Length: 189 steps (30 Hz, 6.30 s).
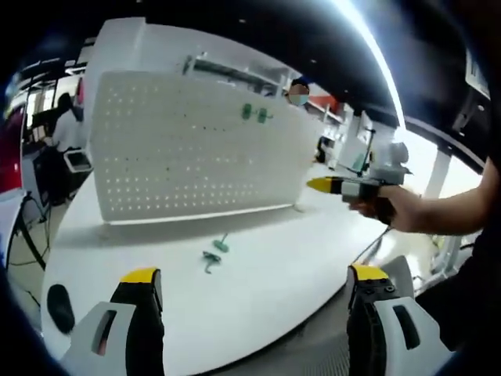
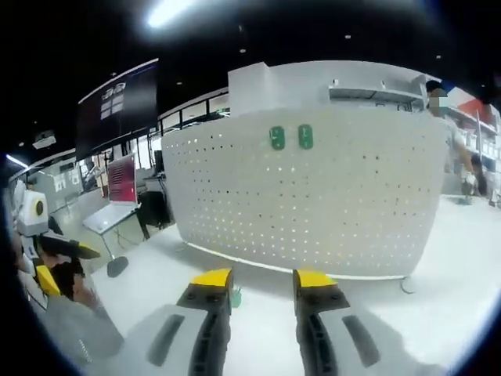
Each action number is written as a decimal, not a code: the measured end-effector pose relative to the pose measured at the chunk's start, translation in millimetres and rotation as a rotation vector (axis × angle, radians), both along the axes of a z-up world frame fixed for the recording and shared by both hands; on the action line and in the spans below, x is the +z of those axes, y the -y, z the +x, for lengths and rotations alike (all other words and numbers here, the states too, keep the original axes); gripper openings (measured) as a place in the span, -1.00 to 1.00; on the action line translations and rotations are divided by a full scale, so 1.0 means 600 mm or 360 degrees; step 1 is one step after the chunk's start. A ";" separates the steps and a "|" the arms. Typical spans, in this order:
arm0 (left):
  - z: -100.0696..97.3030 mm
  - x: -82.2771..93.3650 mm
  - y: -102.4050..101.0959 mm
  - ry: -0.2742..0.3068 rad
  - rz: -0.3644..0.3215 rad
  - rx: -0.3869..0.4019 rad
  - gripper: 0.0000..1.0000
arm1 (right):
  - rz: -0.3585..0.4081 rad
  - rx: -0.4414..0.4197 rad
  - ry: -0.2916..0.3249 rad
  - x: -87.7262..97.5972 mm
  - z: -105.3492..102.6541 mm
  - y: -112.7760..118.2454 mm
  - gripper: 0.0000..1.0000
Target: Insert the hook assembly into the mounting plate slot until the hook locks in place.
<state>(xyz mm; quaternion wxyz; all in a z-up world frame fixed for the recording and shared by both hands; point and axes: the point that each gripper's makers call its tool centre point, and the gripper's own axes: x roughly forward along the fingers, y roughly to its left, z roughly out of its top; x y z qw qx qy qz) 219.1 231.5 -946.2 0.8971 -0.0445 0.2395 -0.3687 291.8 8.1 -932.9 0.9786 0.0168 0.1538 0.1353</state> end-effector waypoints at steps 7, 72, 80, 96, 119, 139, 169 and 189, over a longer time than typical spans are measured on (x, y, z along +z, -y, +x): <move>-0.013 -0.012 0.001 -0.0039 0.0034 -0.0026 0.99 | 0.0102 0.0050 -0.0165 -0.052 -0.063 -0.022 -0.41; 0.019 -0.074 -0.026 -0.0289 0.0088 0.0072 0.94 | 0.0183 0.0632 -0.0908 -0.231 0.051 -0.166 -0.43; 0.030 -0.076 -0.031 -0.0295 0.0092 0.0117 0.93 | 0.0189 0.0626 -0.0969 -0.254 0.105 -0.173 -0.44; 0.035 -0.094 -0.030 -0.0334 0.0093 0.0146 0.91 | 0.0178 0.0603 -0.1014 -0.280 0.170 -0.182 -0.48; 0.056 -0.102 -0.064 -0.0345 0.0155 0.0212 0.88 | 0.0196 0.0451 -0.1108 -0.317 0.226 -0.165 -0.99; 0.070 -0.076 -0.059 -0.0288 0.0142 0.0172 0.88 | 0.0149 0.0373 -0.0911 -0.259 0.241 -0.146 -1.00; 0.103 0.001 0.018 -0.0145 0.0039 0.0032 0.79 | 0.0271 0.0428 -0.0295 -0.004 0.145 -0.180 -1.00; 0.113 0.043 0.056 -0.0136 -0.0083 0.0014 0.47 | 0.0689 0.0496 -0.0130 0.092 0.008 -0.262 -1.00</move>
